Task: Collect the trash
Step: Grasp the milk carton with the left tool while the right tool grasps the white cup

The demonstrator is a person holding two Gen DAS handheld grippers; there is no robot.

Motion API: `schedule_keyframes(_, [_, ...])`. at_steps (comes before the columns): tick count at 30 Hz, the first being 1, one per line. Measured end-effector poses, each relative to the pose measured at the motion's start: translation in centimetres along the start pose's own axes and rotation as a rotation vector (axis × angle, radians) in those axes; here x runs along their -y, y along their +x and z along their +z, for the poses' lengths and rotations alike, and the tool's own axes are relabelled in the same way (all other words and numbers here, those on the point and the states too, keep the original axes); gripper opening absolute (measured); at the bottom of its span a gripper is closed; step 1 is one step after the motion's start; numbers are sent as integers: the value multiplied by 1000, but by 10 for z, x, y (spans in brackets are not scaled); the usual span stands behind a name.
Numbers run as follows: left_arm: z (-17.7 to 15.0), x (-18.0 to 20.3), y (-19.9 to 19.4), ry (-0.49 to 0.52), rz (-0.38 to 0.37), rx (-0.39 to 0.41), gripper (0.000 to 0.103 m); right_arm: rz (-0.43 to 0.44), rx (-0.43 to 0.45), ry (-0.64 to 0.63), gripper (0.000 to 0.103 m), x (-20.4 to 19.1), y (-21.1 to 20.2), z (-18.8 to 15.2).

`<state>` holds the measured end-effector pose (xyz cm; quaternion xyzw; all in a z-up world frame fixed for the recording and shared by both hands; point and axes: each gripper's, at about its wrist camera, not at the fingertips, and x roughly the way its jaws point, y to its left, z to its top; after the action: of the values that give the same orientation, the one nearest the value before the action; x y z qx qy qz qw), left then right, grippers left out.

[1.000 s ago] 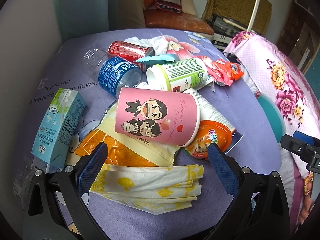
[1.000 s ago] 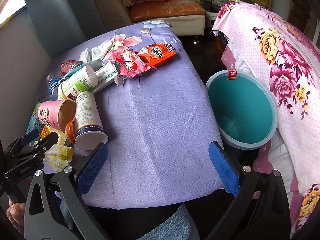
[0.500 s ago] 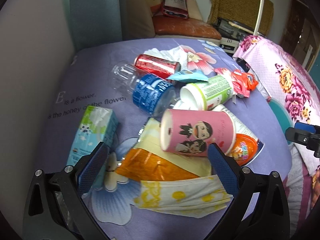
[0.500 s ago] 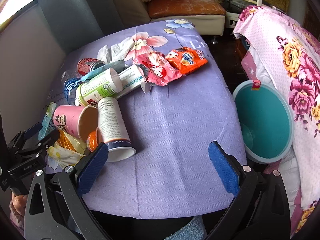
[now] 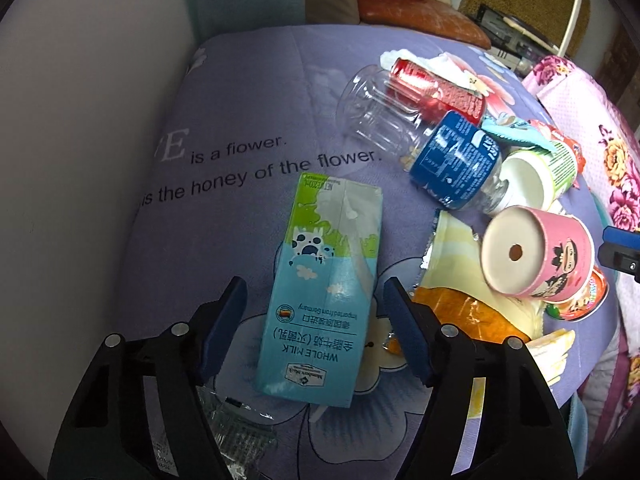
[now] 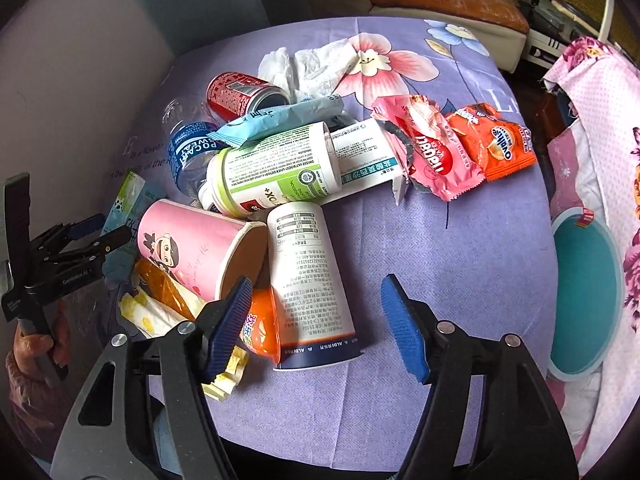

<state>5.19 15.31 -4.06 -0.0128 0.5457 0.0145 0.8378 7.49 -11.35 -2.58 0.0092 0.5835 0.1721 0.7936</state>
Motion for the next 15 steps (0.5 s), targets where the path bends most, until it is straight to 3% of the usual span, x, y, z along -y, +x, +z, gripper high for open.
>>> schedule_keyframes(6, [1,-3,26,2,-20,-57,63,22,-59,6,65,-1,19,5])
schedule_keyframes(10, [3,0,27,-8,-8,-22,52,27,-94,8,65,-1,32,7])
schedule_keyframes(12, [5,1,26,-27,-24,-18,51,28,-105,17,65,1,40,8])
schedule_keyframes(14, [7,3,25,-31,-27,-5,51,26,-109,31,59,4,47,9])
schedule_keyframes(15, [7,5,23,-34,-28,3,51,38,-108,41,47,6,50,10])
